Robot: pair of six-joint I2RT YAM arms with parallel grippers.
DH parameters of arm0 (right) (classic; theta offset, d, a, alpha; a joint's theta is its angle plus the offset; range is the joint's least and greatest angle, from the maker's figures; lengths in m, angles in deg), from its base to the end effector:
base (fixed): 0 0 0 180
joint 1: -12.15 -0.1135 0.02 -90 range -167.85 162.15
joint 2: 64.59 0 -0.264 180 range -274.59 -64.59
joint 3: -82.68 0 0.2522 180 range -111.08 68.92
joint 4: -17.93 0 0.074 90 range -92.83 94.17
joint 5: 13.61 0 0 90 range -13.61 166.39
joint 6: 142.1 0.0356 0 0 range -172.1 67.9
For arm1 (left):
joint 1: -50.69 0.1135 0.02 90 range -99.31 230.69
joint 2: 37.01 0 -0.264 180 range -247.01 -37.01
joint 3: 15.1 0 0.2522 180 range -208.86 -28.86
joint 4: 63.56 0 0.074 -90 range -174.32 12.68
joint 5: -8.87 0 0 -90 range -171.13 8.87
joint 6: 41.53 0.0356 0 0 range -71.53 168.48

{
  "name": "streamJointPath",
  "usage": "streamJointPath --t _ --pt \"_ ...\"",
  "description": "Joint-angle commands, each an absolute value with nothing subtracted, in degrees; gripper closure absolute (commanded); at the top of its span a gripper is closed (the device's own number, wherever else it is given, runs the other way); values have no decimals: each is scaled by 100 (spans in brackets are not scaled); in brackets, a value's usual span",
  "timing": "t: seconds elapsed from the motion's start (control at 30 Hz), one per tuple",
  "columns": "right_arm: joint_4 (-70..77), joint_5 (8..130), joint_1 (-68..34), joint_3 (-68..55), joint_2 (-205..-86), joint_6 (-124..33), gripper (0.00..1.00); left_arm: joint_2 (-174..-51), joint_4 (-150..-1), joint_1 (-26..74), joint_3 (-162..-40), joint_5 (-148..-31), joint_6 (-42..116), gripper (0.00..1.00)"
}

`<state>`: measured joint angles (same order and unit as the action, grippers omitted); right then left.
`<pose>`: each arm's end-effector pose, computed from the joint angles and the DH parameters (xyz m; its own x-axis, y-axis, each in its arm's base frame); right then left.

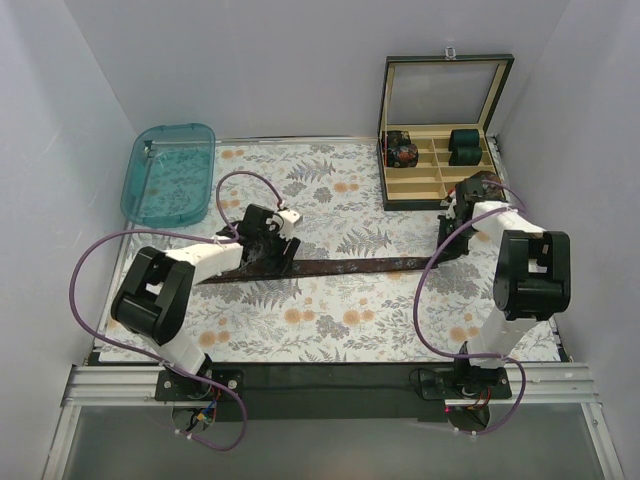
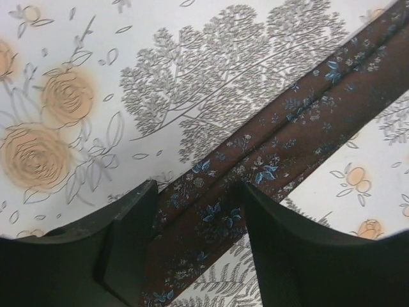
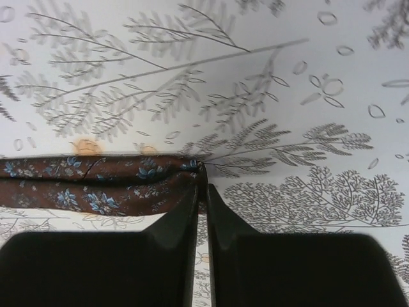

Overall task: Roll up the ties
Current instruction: Flatten the tie

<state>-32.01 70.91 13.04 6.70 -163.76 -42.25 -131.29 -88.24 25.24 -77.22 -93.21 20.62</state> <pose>0.3257 -0.0017 0.1701 -0.9448 0.1850 -0.2703 0.1516 0.9785 0.1397 0.2792 -0.1411 0.1514 -0.9129 -0.0714 -0.4018 0.1098 0.9053 -0.4104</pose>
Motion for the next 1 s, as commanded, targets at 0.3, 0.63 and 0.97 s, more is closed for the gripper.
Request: streamJointPath --t 0.3,0.63,0.97 --pt "-3371 7269 1075 -43 -15995 -4445 70 -12895 -9762 2942 -7974 -8508 1991 22" --pt "-2721 6462 1083 554 -14774 -4568 36 -13455 -9420 1730 -9424 -9668 2035 2" --pt "-2475 6417 1136 1388 -14000 -4226 13 -15072 -8673 570 -10637 -10459 2342 6"
